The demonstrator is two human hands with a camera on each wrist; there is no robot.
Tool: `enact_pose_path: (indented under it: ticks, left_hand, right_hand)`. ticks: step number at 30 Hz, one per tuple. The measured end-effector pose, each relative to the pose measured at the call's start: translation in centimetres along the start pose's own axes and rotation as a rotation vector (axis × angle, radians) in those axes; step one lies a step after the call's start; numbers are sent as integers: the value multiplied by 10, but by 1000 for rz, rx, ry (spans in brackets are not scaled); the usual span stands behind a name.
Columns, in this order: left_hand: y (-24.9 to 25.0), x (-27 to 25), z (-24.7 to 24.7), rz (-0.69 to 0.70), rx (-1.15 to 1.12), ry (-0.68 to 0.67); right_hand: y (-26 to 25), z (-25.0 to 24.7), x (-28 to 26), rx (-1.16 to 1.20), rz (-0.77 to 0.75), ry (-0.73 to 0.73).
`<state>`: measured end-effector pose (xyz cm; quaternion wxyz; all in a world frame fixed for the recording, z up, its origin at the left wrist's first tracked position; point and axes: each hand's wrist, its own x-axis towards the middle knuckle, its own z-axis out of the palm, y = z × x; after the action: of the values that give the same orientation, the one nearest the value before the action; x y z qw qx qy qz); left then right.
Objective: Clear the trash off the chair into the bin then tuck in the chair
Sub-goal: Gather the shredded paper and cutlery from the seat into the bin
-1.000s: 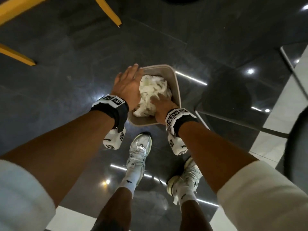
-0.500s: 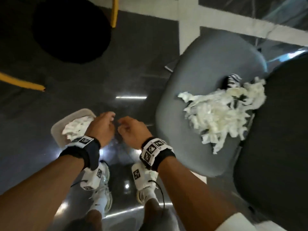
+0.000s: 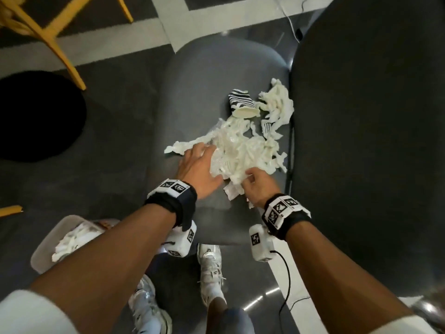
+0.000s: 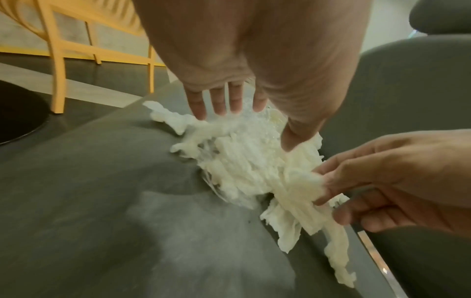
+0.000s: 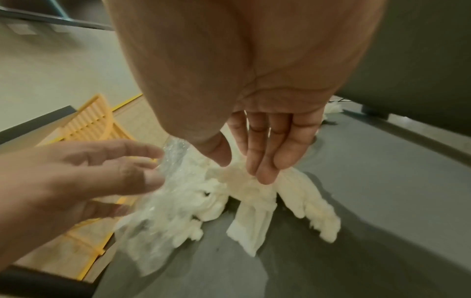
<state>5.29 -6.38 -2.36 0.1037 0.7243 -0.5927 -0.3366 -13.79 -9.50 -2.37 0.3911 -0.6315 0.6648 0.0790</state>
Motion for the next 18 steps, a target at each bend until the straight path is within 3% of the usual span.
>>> enact_pose_path:
  ticks: [4,6,12,18]
  left_hand:
    - [9,13,22,-59,98,-184]
    - [5,13,31,-93,151,-202]
    - [-14,17,34,-116,175,-111]
    - [-5,31,9,10,262,192]
  right_hand:
    - [18,-18,19,72,48,84]
    - [13,-31,30,51,22,134]
    - [-36,-69,82,-51,-159,283]
    - [-74,-83,138,-362,-288,329]
